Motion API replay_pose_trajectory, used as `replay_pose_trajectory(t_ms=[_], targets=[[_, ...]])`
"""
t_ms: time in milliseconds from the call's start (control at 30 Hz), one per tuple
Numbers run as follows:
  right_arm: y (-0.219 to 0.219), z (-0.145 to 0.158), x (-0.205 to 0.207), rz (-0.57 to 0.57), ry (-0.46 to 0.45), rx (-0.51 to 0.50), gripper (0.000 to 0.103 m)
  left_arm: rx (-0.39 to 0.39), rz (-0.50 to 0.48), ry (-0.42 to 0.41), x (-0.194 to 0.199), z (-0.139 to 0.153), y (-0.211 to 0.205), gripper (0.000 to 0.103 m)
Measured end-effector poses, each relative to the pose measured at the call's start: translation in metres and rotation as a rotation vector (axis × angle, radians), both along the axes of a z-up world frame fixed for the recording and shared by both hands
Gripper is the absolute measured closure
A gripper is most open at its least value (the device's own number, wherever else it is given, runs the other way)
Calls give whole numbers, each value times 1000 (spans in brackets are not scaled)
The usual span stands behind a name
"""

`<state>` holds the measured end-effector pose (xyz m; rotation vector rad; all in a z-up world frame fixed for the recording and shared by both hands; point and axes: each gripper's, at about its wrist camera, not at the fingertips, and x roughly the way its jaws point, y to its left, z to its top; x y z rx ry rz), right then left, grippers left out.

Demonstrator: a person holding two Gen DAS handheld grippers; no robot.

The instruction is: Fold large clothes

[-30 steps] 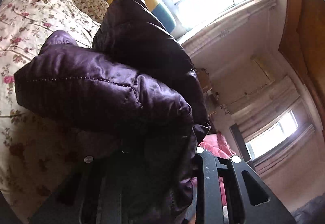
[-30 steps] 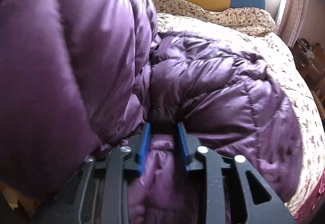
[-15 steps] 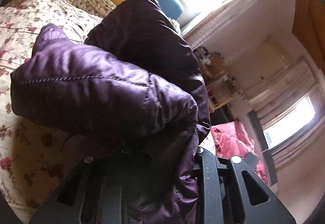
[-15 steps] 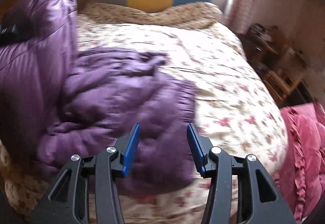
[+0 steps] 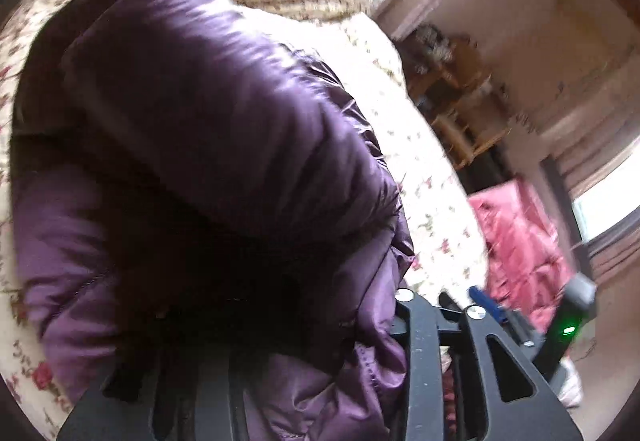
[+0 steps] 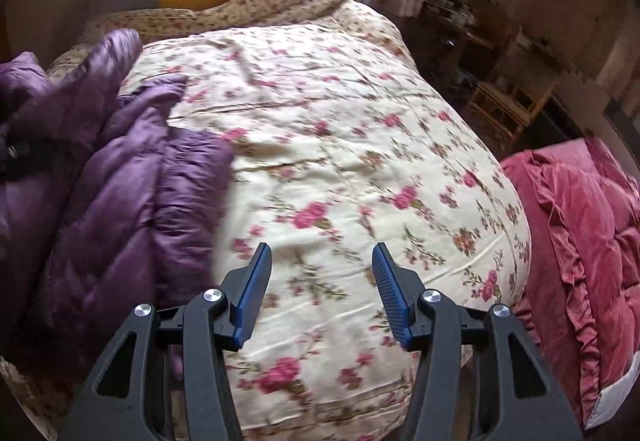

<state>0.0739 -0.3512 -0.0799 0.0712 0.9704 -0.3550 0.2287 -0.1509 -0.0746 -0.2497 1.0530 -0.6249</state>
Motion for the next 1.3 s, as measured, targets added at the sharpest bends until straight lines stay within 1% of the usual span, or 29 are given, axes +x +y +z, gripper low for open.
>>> replay_pose_trajectory(t_ms=[67, 100, 167, 200, 300, 367, 433, 633, 667, 700, 733, 800, 867, 933, 967, 1000, 1067, 1133, 1200, 1300], targets=[[-3, -5, 0, -14, 5, 15, 50, 45, -27, -14, 0, -3, -13, 61], [-4, -7, 0, -17, 6, 22, 50, 54, -41, -19, -1, -2, -18, 52], [-5, -9, -2, -22, 5, 32, 49, 29, -61, -26, -4, 3, -17, 38], [-5, -11, -3, -23, 7, 38, 49, 19, -70, -32, -7, 8, -14, 34], [-3, -14, -6, -26, 7, 49, 49, -30, -90, -54, -17, 24, 2, 32], [-1, -14, -7, -23, 7, 54, 48, -54, -87, -72, -24, 35, 15, 32], [4, -14, -8, -16, 5, 57, 48, -80, -82, -89, -32, 43, 27, 30], [21, -7, -10, 13, -5, 46, 47, -159, -41, -149, -52, 74, 75, 29], [22, -6, -11, 17, -5, 44, 47, -170, -26, -163, -53, 78, 84, 29], [24, -5, -11, 21, -7, 43, 47, -176, -13, -171, -57, 80, 85, 29], [27, -3, -13, 24, -13, 41, 47, -178, 11, -178, -59, 80, 96, 29], [30, 1, -14, 28, -17, 38, 47, -161, 72, -186, -60, 79, 112, 29], [34, 4, -15, 33, -20, 35, 47, -129, 134, -178, -60, 69, 130, 29], [40, 9, -16, 46, -25, 31, 47, -74, 206, -151, -57, 53, 150, 29], [45, 13, -17, 54, -32, 21, 46, -52, 225, -148, -55, 47, 154, 29], [49, 16, -17, 61, -37, 13, 42, -11, 255, -140, -54, 36, 162, 29], [57, 24, -18, 71, -47, 2, 42, 13, 280, -120, -53, 22, 172, 30], [64, 30, -18, 75, -52, -1, 42, 38, 303, -118, -53, 12, 179, 30], [70, 35, -18, 68, -55, 3, 42, 48, 317, -115, -53, 7, 186, 30], [82, 48, -19, 60, -73, -4, 42, 83, 327, -145, -49, 8, 180, 31]])
